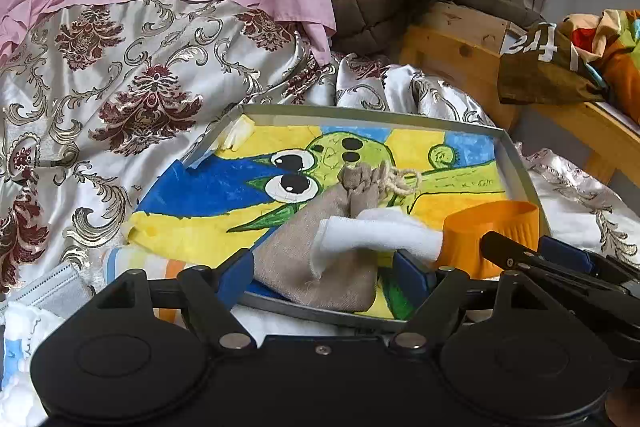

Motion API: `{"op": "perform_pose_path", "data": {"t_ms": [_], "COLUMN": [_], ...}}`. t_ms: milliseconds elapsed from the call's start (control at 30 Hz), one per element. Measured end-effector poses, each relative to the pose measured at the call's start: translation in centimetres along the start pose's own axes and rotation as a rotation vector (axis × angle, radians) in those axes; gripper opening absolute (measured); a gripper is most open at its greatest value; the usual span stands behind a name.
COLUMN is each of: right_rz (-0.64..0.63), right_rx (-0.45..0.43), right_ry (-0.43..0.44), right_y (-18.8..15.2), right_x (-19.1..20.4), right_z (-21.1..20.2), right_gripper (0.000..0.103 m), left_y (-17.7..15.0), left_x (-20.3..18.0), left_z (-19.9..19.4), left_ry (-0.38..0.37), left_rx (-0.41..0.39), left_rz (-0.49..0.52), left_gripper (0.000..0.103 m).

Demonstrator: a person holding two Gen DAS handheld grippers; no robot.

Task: Organize soft objects
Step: 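Lower the orange piece onto the tray and open the right tool, then withdraw both tools from the tray back toward the pile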

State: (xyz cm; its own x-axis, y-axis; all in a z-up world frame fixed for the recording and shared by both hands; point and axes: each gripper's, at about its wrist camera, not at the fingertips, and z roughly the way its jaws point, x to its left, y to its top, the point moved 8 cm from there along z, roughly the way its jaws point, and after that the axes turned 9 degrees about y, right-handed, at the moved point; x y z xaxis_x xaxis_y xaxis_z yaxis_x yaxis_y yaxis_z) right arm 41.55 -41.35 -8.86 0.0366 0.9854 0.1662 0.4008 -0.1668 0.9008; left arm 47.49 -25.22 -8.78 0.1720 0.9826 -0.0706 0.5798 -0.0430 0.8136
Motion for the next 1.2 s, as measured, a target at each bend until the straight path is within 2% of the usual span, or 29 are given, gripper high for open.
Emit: {"op": "perform_pose_path", "data": {"t_ms": [100, 300, 500, 733, 933, 1067, 1200], "right_rz": [0.003, -0.026, -0.048, -0.029, 0.036, 0.014, 0.014], "right_rx": [-0.005, -0.011, -0.007, -0.014, -0.051, -0.094, -0.123], "right_ry": [0.004, 0.006, -0.005, 0.003, 0.038, 0.054, 0.071], "right_y": [0.1, 0.2, 0.0, -0.2, 0.0, 0.7, 0.9], "right_x": [0.0, 0.4, 0.9, 0.8, 0.8, 2.0, 3.5], "right_z": [-0.2, -0.7, -1.0, -2.5, -5.7, -8.8, -11.8], "right_gripper": [0.071, 0.081, 0.083, 0.088, 0.096, 0.102, 0.103], "left_y": [-0.2, -0.3, -0.9, -1.1, -1.1, -1.4, -2.2], "left_x": [0.2, 0.9, 1.6, 2.6, 4.2, 5.4, 6.6], "left_z": [-0.2, -1.2, -1.8, -3.2, -6.2, -9.3, -12.7], "left_ry": [0.008, 0.01, 0.02, 0.028, 0.05, 0.067, 0.069], "left_rx": [-0.002, -0.013, -0.01, -0.029, -0.076, -0.117, -0.141], "left_rz": [0.004, -0.012, 0.0, -0.04, -0.077, -0.082, -0.088], "left_gripper": [0.078, 0.085, 0.086, 0.086, 0.09, 0.095, 0.096]}}
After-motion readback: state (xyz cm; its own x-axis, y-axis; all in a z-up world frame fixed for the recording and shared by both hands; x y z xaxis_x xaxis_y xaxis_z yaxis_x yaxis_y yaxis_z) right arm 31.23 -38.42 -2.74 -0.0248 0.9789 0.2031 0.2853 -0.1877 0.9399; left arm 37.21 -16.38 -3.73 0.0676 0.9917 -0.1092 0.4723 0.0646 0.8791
